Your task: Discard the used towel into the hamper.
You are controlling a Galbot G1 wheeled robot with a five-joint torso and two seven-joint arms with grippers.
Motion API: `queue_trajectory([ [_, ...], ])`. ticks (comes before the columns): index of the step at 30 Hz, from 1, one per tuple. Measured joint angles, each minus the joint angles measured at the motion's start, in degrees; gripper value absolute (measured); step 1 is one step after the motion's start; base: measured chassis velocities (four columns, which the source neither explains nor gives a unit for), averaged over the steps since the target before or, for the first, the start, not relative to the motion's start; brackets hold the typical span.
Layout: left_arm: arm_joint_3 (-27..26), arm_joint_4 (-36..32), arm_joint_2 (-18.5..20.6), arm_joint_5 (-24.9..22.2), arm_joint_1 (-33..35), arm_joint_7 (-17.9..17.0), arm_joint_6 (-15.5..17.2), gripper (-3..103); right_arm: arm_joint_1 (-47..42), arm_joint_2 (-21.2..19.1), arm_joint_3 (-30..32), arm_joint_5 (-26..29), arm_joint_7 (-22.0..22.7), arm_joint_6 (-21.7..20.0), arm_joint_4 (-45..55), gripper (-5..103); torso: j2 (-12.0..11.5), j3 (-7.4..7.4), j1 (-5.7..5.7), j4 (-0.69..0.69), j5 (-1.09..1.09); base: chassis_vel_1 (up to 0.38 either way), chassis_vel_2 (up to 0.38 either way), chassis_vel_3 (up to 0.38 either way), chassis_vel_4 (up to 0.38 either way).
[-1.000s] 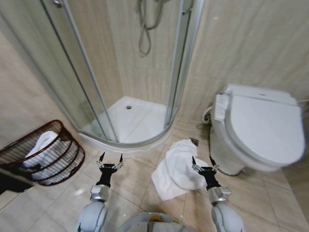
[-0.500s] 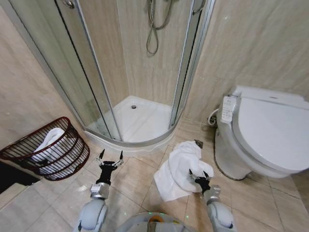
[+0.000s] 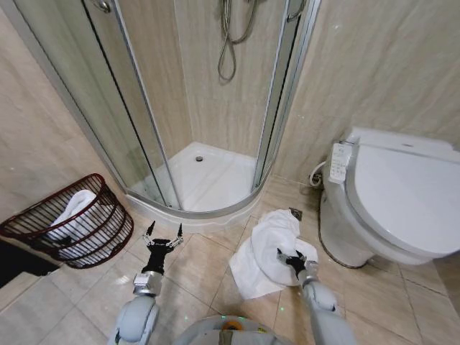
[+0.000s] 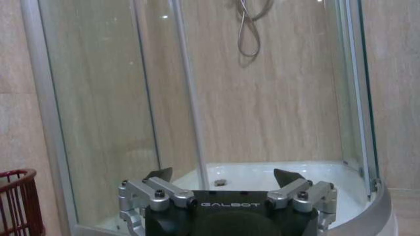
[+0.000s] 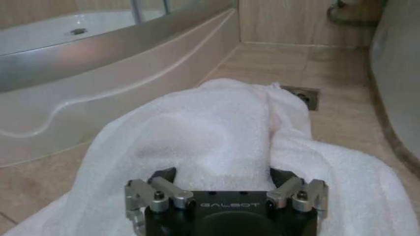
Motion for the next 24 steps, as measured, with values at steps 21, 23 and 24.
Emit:
queue_trajectory([
  [21,1.2,-1.5,-2.2,2.6,0.3,0.1,0.8,100,-1.6,-1.8,0.0,1.6,2.0,7.4,-0.6,33,0.0,0.00,0.00,0.01,0.01,0.000,0.000,0.000,0.000],
  [23,1.2,-1.5,-2.2,2.6,0.3,0.1,0.7,100,-2.2,-1.7,-0.1,0.6,3.9,8.5,0.5,29,0.0,0.00,0.00,0.00,0.02,0.000,0.000,0.000,0.000],
  [24,1.3,-1.5,-2.3,2.6,0.2,0.1,0.7,100,-2.9,-1.6,-0.2,-0.5,5.6,9.7,2.1,29,0.0,0.00,0.00,0.00,0.01,0.000,0.000,0.000,0.000],
])
